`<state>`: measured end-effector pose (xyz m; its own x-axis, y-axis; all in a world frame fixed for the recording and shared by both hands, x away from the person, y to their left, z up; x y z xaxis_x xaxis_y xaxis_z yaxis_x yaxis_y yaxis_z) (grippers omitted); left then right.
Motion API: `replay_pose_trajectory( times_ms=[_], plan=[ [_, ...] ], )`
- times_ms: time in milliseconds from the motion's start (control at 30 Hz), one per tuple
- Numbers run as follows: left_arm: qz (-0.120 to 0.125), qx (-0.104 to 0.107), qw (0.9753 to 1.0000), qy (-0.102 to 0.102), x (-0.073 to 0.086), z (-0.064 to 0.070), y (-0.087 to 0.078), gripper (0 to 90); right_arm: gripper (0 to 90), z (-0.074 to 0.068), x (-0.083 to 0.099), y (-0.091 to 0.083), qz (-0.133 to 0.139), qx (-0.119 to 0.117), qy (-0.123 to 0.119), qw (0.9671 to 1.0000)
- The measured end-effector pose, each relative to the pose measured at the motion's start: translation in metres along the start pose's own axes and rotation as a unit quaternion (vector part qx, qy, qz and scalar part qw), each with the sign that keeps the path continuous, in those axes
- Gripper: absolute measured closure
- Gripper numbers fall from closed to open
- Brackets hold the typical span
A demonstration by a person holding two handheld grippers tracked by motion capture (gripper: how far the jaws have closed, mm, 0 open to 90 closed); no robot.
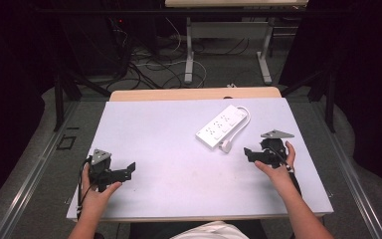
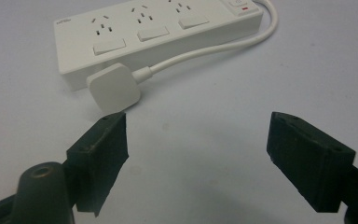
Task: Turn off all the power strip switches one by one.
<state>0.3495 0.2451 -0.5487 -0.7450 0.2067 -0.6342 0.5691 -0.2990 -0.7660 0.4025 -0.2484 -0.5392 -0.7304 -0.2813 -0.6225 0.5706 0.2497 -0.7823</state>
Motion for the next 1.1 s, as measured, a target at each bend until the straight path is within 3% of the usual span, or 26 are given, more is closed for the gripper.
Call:
replay_pose_trajectory(
  times_ms=[333, 700, 933, 1100],
  plan=[
    [-0.013, 0.003, 0.9996, -0.024, 0.004, -0.003, -0.001, 0.8, 23.1, 0.002, -0.024, 0.005, -0.016, -0.019, -0.002, 0.9997],
    [-0.011, -0.007, 0.9998, -0.017, 0.006, -0.001, -0.001, 1.3, 27.4, 0.004, -0.043, 0.012, -0.046, -0.025, -0.015, 0.9985],
    [-0.013, -0.004, 0.9998, -0.018, 0.007, -0.002, -0.003, 1.4, 33.0, 0.007, -0.06, 0.013, -0.056, -0.017, -0.037, 0.9976],
    [-0.012, -0.002, 0.9998, -0.018, 0.007, -0.001, -0.003, 1.4, 33.7, 0.005, -0.069, 0.015, -0.061, -0.021, -0.039, 0.9972]
  ],
)
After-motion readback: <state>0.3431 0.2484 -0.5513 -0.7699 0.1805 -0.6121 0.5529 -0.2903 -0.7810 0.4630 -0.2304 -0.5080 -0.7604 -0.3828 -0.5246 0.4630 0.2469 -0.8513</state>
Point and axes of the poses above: each handheld gripper's, and its own axes: y roughly forward along the jaws, x roughly out of its underside, z roughly to its right, the point moved 3 cm from there along y, roughly forward along the jaws, and after that the axes turned 14 degrees about -z, right-handed, at the moved point
